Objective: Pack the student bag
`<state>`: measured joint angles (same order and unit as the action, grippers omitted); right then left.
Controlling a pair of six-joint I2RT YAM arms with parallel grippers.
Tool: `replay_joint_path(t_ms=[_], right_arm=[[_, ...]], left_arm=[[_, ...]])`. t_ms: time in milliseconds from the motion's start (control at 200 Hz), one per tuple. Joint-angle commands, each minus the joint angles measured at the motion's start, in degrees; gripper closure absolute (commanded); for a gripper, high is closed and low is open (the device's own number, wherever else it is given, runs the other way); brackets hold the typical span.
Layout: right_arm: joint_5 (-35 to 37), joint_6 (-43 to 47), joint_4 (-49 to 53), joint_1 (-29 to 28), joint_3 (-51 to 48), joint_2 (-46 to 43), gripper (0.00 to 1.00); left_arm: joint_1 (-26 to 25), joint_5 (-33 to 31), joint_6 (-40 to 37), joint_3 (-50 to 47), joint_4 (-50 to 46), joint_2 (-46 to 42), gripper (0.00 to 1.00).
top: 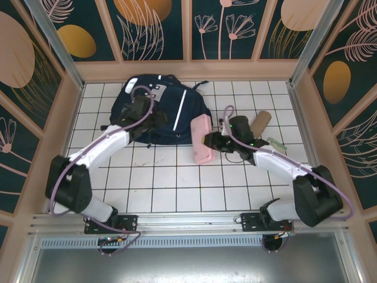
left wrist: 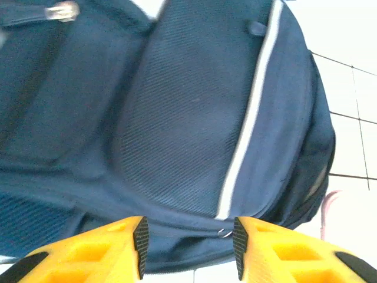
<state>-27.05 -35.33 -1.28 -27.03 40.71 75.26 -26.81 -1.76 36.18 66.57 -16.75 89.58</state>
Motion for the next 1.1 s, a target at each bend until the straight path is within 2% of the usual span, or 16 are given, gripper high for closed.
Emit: replay_joint_path(t_ms=[0,145,300,455,685,720,785,826,961,1096], right_arm=[[-0.13,-1.23,0.99,4.44,-3.49,-5.56,0.84],[-0.36,-1.71,3.04,10.05,-6.83,-11.19,0.83],[-0.98,-2.41,4.37,14.1,-9.26,-16.18,0.82],[-1.1,-3.04,5.05,15.24,-10.3,-18.96,0.81],[-1.42,-4.16,3.83,15.5,-11.86,-20.25,0.81],[-1.59,-4.33,3.39,15.58,-12.03,-20.2,0.81],[-1.94,-4.46,2.74,15.64,-12.08,-19.98,0.81],[-2.18,-4.33,2.52,15.66,-12.01,-19.86,0.81],[-2.63,-4.15,1.24,15.86,-11.88,-18.91,0.81],[-3.65,-3.9,-0.85,15.84,-11.79,-17.62,0.81]], left_arm=[[-3.44,-1.44,-6.37,7.54,-0.67,7.01,0.56],[-7.92,-5.38,-11.22,18.58,-3.84,18.24,0.54],[-9.88,-12.15,-14.1,29.37,-8.9,28.64,0.54],[-9.92,-18.24,-16.11,35.35,-11.9,35.2,0.53],[-10.18,-20.86,-18.16,39.78,-13.55,41.41,0.53],[-10.29,-21.72,-18.33,40.08,-13.58,41.86,0.59],[-10.36,-25.22,-17.35,40.03,-14.37,41.77,0.87],[-10.35,-27.57,-16.79,39.21,-14.52,40.92,1.0],[-10.28,-32.61,-15.35,32.16,-13.18,32.5,1.0],[-9.94,-34.75,-12.73,23.82,-12.69,20.93,1.0]])
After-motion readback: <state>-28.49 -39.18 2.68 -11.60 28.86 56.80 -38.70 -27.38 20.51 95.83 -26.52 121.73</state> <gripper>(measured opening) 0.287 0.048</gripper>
